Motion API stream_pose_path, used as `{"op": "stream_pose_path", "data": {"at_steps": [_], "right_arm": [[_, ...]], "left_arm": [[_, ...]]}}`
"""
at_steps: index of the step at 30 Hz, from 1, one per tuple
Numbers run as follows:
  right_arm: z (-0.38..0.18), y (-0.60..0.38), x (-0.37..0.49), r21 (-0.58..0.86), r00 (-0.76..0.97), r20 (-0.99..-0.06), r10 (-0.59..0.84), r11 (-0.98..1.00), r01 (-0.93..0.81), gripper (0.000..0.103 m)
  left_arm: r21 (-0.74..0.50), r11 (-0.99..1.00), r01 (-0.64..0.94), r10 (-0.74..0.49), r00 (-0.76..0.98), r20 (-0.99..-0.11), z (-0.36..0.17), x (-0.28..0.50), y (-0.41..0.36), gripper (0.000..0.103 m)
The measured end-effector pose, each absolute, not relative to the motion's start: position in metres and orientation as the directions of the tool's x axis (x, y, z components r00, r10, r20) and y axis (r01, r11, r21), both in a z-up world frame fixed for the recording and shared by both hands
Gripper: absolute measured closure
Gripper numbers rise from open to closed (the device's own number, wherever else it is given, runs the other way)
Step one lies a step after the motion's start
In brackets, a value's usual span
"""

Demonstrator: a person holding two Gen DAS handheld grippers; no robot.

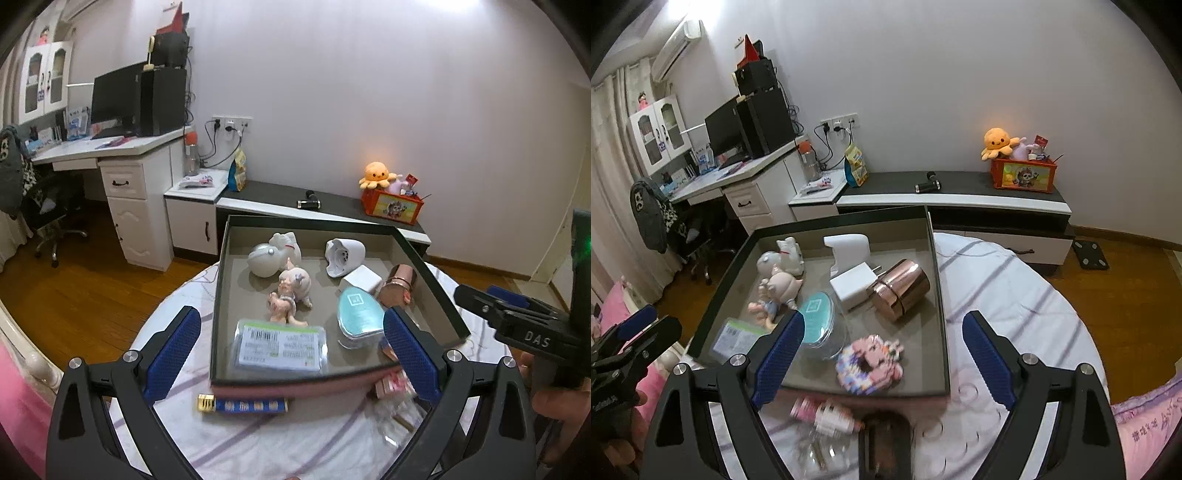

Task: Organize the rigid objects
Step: 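Withdraw both tools from the box back over the bed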

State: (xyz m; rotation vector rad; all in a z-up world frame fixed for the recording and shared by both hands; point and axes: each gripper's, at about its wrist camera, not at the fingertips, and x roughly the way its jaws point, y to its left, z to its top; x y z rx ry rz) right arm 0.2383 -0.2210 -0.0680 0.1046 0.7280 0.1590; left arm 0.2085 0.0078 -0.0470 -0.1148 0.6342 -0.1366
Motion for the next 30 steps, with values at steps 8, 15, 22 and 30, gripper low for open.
{"op": "stream_pose_path", "data": {"at_steps": [8,15,22,30], "right_arm": [[-0.044,-0.226,0.182,0.155,0.777,-0.604,0.177,0.982,-0.104,0.014],[-0.037,-0.232,0.139,0.157,0.795,-0.58,0.176,0.982,-0.103,0.014],[-0.039,-0.233,0.101,0.161,0.797,-0.579,0.173,0.982,-0.096,0.014],[-0.047,-0.227,0.072,0.157,0.786,-0.591,0.184,0.981,-0.113,0.014]], "left_arm": [[-0.148,0.985,0.083,-0.154,0.807,-0.571,-0.041,0.169,0.015,0.002],[-0.156,0.986,0.065,-0.144,0.806,-0.574,-0.043,0.137,0.024,0.002],[-0.154,0.987,0.053,-0.134,0.801,-0.583,-0.047,0.105,0.029,0.002],[-0.147,0.987,0.057,-0.134,0.794,-0.592,-0.052,0.072,0.032,0.002]]}}
